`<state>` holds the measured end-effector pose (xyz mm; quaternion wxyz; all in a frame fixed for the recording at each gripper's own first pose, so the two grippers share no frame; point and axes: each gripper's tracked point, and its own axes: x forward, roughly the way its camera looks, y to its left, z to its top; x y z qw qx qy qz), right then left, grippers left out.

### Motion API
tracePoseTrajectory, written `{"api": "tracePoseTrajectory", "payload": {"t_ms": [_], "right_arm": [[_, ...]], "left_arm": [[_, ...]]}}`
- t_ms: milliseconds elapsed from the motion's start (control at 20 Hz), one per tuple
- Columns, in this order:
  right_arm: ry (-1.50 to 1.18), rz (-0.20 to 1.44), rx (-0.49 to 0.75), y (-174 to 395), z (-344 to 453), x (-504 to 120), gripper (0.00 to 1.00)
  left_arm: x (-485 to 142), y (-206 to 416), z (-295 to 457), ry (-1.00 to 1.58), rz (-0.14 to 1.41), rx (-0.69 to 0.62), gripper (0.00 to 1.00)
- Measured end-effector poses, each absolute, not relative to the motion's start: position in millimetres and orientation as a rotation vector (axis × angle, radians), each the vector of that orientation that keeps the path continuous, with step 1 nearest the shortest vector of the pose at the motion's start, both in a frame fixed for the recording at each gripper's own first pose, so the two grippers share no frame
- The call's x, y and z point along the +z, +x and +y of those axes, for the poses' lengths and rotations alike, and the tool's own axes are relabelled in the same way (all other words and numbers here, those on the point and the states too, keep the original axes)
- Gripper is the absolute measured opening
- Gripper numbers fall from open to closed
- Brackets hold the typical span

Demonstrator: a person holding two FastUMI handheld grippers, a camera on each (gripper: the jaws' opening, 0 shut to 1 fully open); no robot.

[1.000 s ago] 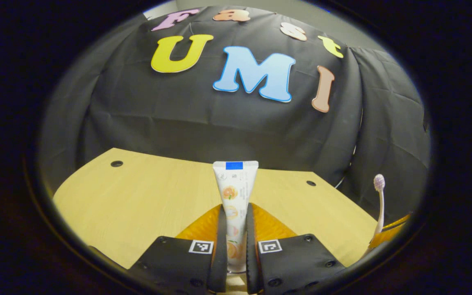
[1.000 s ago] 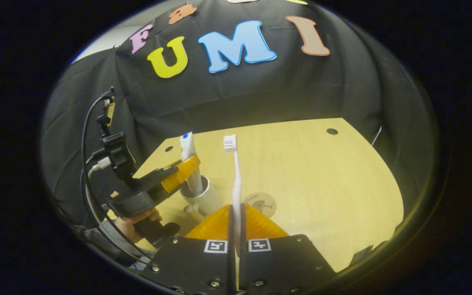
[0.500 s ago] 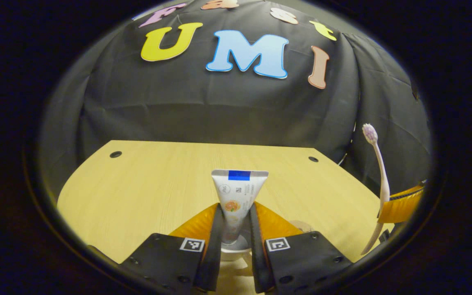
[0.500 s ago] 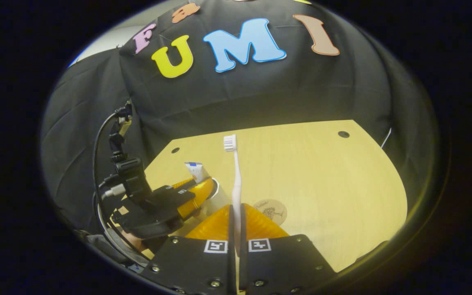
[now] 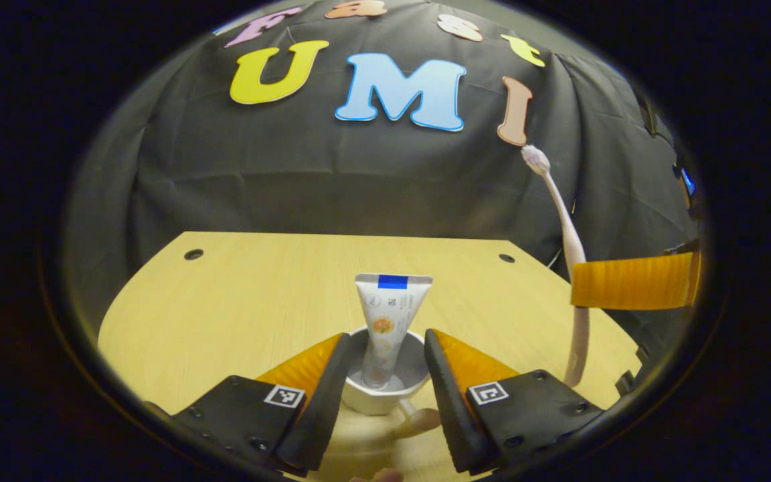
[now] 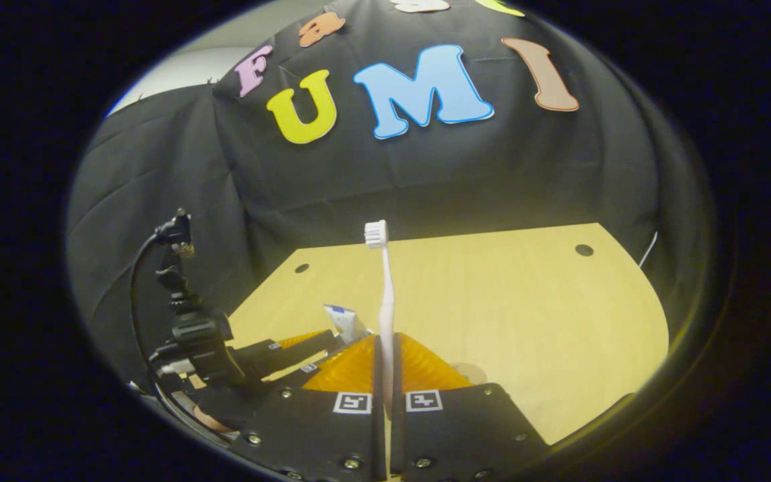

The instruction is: Put the toothbrush and toothpaste on the desktop into the cup, then pick up the cup and place it on the coaster on the desktop.

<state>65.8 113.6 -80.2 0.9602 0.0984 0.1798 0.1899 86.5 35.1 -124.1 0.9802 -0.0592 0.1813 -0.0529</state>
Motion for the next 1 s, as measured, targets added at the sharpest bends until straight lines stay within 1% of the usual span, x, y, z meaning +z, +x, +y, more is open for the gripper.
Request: {"api": "tracePoseTrajectory", "payload": {"t_ms": [250,500,800,1000], "right_arm": [[0.198,0.281,0.433,91,141,-65,0.04],[0.177,0.208,0.479,111,177,-63,0.04],[0.096,0.183,0.468,127,201,-82,0.04],[0.086,0.16,0.449,132,205,-86,0.05]], "left_arm": [[-112,61,51,-0.149,0.389,-0.096,0.75],[-115,40,59,-0.156,0.434,-0.111,0.76],[-134,20,72,-0.193,0.501,-0.131,0.76],[-136,18,77,-0.202,0.509,-0.126,0.76]]}}
